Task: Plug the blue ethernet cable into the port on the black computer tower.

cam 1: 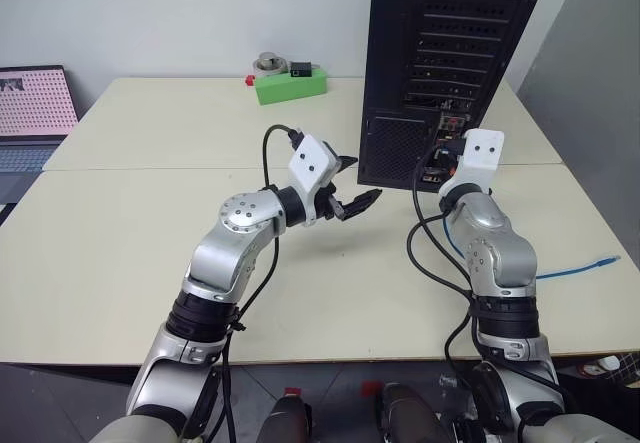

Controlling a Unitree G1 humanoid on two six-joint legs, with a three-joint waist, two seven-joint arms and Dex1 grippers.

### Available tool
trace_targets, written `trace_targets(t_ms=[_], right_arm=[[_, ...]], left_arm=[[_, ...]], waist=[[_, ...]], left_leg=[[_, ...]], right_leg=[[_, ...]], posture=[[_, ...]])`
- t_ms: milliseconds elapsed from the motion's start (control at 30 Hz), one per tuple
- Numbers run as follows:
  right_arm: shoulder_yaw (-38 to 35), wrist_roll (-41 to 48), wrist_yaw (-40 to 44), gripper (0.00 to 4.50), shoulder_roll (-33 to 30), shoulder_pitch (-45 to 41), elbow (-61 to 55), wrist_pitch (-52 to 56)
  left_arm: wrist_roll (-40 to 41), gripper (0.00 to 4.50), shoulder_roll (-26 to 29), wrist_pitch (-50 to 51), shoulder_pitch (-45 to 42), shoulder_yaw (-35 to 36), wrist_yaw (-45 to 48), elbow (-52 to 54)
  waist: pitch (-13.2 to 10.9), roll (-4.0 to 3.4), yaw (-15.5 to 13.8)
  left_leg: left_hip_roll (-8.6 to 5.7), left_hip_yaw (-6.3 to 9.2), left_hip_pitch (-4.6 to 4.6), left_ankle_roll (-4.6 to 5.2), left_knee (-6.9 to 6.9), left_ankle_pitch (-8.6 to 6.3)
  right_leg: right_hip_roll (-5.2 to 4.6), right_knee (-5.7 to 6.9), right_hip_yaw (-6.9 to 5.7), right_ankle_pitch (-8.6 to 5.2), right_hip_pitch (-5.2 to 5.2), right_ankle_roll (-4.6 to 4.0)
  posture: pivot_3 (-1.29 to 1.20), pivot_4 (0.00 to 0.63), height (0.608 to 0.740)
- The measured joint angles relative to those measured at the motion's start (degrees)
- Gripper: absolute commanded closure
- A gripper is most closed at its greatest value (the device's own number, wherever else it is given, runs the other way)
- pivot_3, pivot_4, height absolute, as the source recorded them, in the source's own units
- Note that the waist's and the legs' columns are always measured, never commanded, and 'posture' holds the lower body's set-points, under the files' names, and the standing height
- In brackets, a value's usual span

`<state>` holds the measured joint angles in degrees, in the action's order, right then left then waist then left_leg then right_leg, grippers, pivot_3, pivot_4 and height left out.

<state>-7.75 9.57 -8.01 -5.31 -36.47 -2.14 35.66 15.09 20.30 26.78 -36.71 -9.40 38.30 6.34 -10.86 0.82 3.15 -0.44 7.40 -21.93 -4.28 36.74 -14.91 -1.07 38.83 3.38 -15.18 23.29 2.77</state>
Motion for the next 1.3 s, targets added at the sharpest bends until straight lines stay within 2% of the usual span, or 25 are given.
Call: trace_targets(t_ms=[867, 1300], right_arm=[[0.3, -1.8, 0.5, 4.47, 0.9, -1.1, 1.7, -0.6], [0.8, -4.1, -2.1, 4.48, 2.7, -3.5, 4.3, -0.7]], left_arm=[[-0.2, 0.58, 0.0, -0.8, 0.0, 0.0, -0.1, -0.2], [-0.8, 0.58, 0.0, -0.8, 0.0, 0.0, -0.2, -0.2]], waist=[[0.0, 0.0, 0.1], [0.0, 0.0, 0.2]], left_leg=[[0.01, -0.19, 0.04, 0.0, 0.0, 0.0], [0.01, -0.25, 0.04, 0.02, 0.0, 0.01]], right_leg=[[0.02, 0.0, 0.19, 0.0, 0.05, 0.01], [0.03, 0.02, 0.26, 0.0, 0.1, 0.01]], posture=[[0.0, 0.15, 0.74], [0.0, 0.15, 0.74]])
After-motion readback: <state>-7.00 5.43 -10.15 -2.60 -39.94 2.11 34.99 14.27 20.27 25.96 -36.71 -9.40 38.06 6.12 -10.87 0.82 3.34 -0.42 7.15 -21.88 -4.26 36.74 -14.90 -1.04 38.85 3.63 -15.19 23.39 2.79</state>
